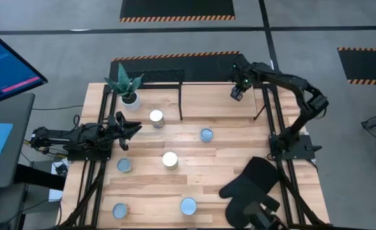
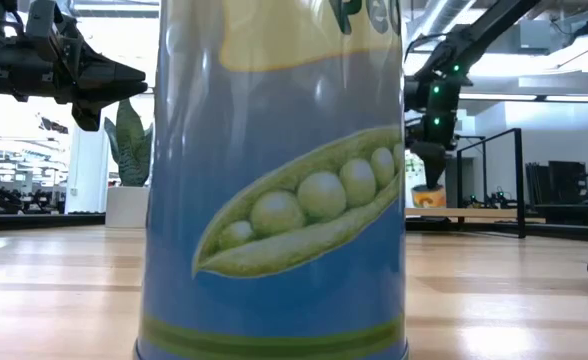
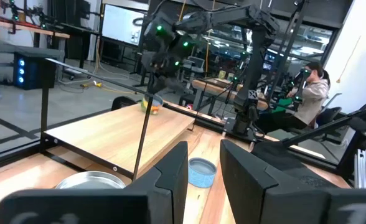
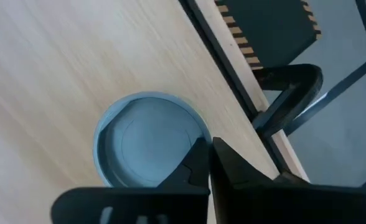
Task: Pick and place cans onto a shelf
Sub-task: Put the canned mushroom on the shelf
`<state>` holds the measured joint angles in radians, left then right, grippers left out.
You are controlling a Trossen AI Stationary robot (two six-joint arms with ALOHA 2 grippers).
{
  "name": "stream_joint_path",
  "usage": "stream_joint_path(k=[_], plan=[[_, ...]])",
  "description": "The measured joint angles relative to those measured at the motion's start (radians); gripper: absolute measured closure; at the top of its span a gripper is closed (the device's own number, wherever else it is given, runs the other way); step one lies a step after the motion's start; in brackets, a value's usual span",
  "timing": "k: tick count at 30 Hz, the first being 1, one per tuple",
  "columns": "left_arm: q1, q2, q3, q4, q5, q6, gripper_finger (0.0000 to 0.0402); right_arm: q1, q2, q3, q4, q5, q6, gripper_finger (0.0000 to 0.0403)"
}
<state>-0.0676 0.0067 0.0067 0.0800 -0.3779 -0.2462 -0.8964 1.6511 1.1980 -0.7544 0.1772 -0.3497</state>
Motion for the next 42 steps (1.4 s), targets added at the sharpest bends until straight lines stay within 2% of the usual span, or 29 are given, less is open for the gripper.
stream_joint_path(k=[5, 13, 18, 24, 34, 38, 42], plan=[[0.000, 0.000, 0.000, 0.000, 0.000, 0.000, 0.0319, -0.013, 0.040, 0.002, 0.018, 0.004, -0.023, 0.0391], [0.000, 0.000, 0.000, 0.000, 0.000, 0.000, 0.0319, -0.046, 0.043, 0.002, 0.022, 0.009, -0.024, 0.0351], [0.000, 0.000, 0.000, 0.000, 0.000, 0.015, 0.0319, -0.062, 0.043, 0.002, 0.026, 0.009, -0.030, 0.0343], [0.000, 0.000, 0.000, 0.000, 0.000, 0.018, 0.0319, -0.058, 0.043, 0.003, 0.035, 0.066, -0.055, 0.0341], [0.000, 0.000, 0.000, 0.000, 0.000, 0.017, 0.0319, -0.012, 0.043, 0.155, -0.200, 0.071, 0.003, 0.0341], [0.000, 0.000, 0.000, 0.000, 0.000, 0.017, 0.0319, 0.019, 0.043, 0.180, -0.194, 0.033, 0.017, 0.0341], [0.000, 0.000, 0.000, 0.000, 0.000, 0.016, 0.0319, 0.053, 0.043, 0.164, -0.141, -0.078, -0.060, 0.0341]])
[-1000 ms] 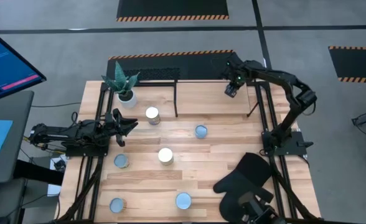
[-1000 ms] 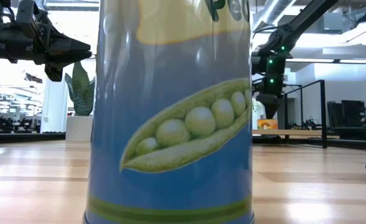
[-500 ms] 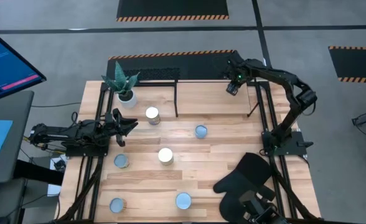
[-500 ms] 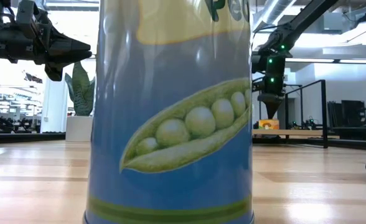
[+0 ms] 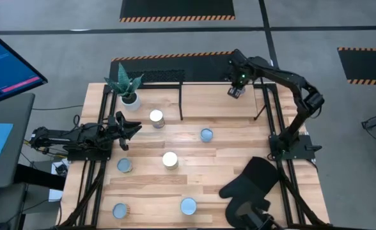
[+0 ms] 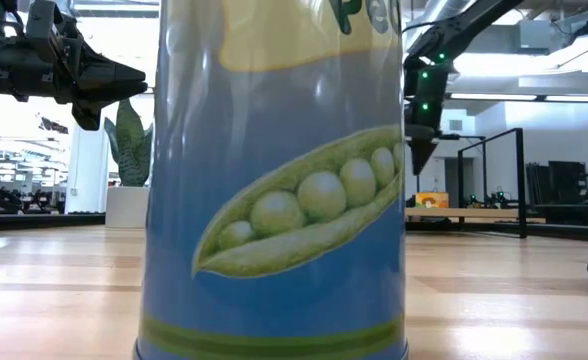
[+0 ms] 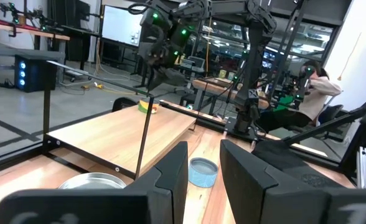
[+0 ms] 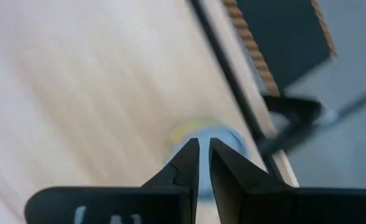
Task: Pick and place cans onto a shelf
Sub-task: Put the canned mushroom on the shelf, then put the canned salmon on the shelf
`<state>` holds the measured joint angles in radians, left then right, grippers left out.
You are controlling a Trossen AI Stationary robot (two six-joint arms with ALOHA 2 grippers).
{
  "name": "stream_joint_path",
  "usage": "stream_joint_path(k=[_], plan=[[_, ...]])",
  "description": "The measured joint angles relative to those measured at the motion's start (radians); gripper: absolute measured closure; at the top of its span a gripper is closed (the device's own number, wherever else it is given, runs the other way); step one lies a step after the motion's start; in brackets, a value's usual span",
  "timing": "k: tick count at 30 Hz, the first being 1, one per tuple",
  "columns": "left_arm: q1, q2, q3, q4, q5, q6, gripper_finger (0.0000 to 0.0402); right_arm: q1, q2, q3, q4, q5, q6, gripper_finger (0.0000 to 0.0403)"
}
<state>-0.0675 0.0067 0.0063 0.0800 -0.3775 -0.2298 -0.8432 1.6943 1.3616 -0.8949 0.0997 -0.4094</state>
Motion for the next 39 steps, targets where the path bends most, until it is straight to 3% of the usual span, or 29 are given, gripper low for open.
stream_joint_path(k=[10, 16, 23, 39], plan=[[0.000, 0.000, 0.000, 0.000, 0.000, -0.001, 0.0319, 0.051, 0.069, -0.009, 0.049, -0.018, -0.166, 0.0343], [0.000, 0.000, 0.000, 0.000, 0.001, -0.002, 0.0319, 0.037, 0.128, -0.010, 0.067, 0.040, -0.171, 0.0344], [0.000, 0.000, 0.000, 0.000, 0.001, -0.002, 0.0319, 0.017, 0.111, -0.010, 0.055, 0.103, -0.167, 0.0345], [0.000, 0.000, 0.000, 0.000, 0.001, -0.002, 0.0319, 0.043, 0.101, -0.009, 0.035, 0.102, -0.134, 0.0345]])
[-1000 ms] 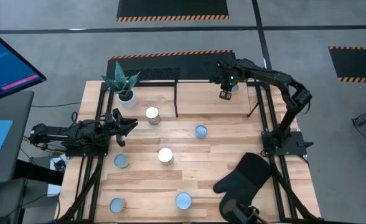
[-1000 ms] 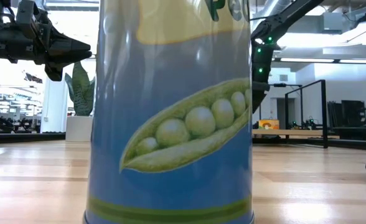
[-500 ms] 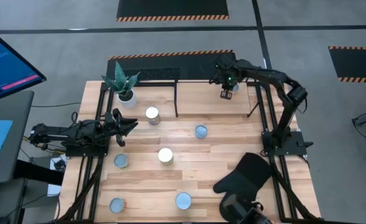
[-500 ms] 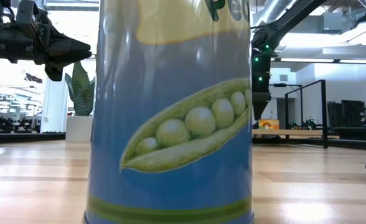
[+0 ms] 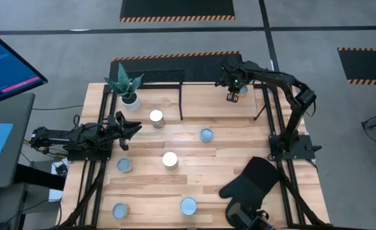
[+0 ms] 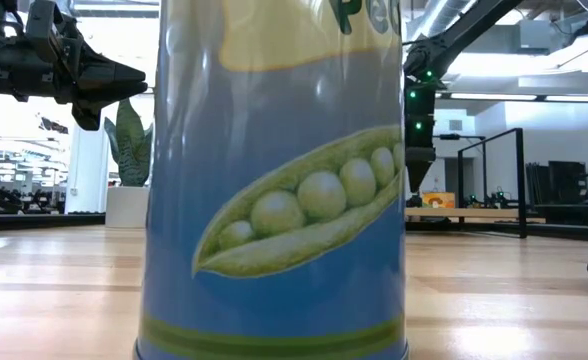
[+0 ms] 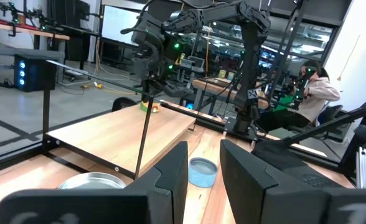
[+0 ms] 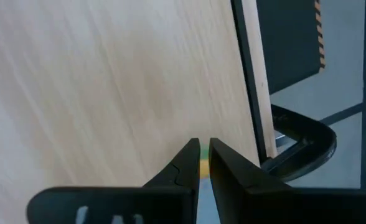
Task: Pick and place cans onto a shelf
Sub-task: Put the canned salmon on the shelf
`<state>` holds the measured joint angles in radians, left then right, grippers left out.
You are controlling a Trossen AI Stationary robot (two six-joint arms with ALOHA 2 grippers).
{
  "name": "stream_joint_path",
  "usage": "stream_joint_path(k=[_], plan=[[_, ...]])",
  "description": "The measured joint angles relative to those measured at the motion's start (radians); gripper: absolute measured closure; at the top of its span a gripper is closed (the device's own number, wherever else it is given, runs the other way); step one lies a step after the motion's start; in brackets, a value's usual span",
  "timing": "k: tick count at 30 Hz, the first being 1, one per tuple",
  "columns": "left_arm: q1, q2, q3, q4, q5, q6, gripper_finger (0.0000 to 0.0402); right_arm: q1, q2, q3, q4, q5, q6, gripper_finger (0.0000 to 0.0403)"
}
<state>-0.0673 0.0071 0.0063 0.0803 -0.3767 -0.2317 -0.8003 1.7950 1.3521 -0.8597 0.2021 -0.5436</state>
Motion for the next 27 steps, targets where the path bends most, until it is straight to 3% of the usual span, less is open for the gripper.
stream_joint_path(k=[3, 8, 11, 16, 22, 27], plan=[[0.000, 0.000, 0.000, 0.000, 0.000, 0.000, 0.0319, 0.040, -0.020, 0.000, -0.031, -0.081, 0.035, 0.0345], [0.000, 0.000, 0.000, 0.000, 0.000, 0.000, 0.0319, 0.147, -0.059, 0.000, -0.148, -0.376, 0.109, 0.0345], [0.000, 0.000, 0.000, 0.000, 0.000, 0.001, 0.0319, 0.234, -0.063, 0.000, -0.138, -0.449, 0.177, 0.0345], [0.000, 0.000, 0.000, 0.000, 0.002, 0.001, 0.0319, 0.390, -0.054, 0.000, -0.095, -0.455, 0.283, 0.0345], [0.000, 0.000, 0.000, 0.000, 0.003, 0.001, 0.0319, 0.573, -0.055, 0.000, -0.076, -0.373, 0.282, 0.0345], [0.000, 0.000, 0.000, 0.000, 0.003, 0.001, 0.0319, 0.662, -0.055, 0.000, 0.002, -0.328, 0.274, 0.0344]])
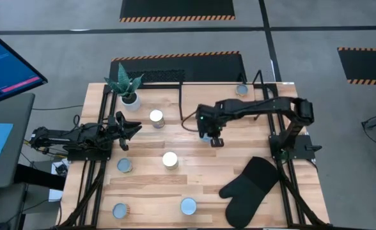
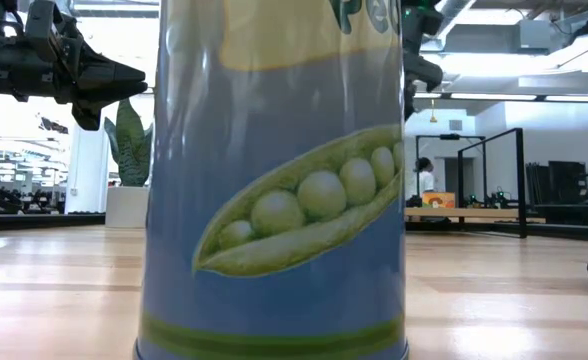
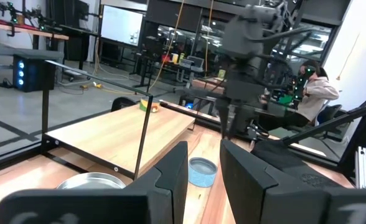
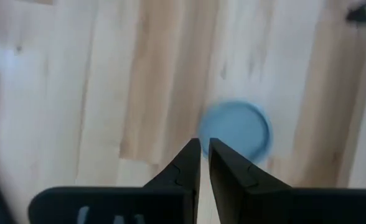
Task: Pick and place cans onto a shelf
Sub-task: Put the canned salmon on the shelf
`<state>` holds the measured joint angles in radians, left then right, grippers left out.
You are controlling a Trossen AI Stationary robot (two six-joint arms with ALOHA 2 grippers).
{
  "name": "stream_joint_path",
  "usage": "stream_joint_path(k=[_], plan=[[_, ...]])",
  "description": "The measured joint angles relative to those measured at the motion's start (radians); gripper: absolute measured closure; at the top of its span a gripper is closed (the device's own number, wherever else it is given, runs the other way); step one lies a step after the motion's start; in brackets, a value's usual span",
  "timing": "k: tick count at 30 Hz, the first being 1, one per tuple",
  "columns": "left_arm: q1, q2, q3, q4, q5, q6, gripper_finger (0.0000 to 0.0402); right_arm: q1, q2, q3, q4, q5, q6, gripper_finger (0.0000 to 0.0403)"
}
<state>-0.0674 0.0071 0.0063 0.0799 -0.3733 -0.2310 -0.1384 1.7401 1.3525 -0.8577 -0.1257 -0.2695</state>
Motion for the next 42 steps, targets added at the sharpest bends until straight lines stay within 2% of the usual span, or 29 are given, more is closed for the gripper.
stream_joint_path(k=[9, 20, 25, 36, 42], plan=[[0.000, 0.000, 0.000, 0.000, 0.000, 0.000, 0.0319, 0.034, 0.000, 0.000, 0.026, 0.003, -0.016, 0.0333], [0.000, 0.000, 0.000, 0.000, 0.000, 0.000, 0.0319, 0.034, 0.000, 0.000, 0.032, 0.000, -0.008, 0.0252], [0.000, 0.000, 0.000, 0.000, 0.000, 0.000, 0.0319, 0.033, 0.004, 0.000, 0.032, -0.002, -0.008, 0.0231], [0.000, 0.010, 0.000, -0.004, 0.001, -0.001, 0.0319, 0.025, 0.136, -0.002, 0.001, 0.001, -0.016, 0.0239], [0.000, 0.036, 0.000, 0.006, -0.001, -0.002, 0.0319, 0.017, 0.185, 0.001, 0.013, 0.067, -0.019, 0.0251]])
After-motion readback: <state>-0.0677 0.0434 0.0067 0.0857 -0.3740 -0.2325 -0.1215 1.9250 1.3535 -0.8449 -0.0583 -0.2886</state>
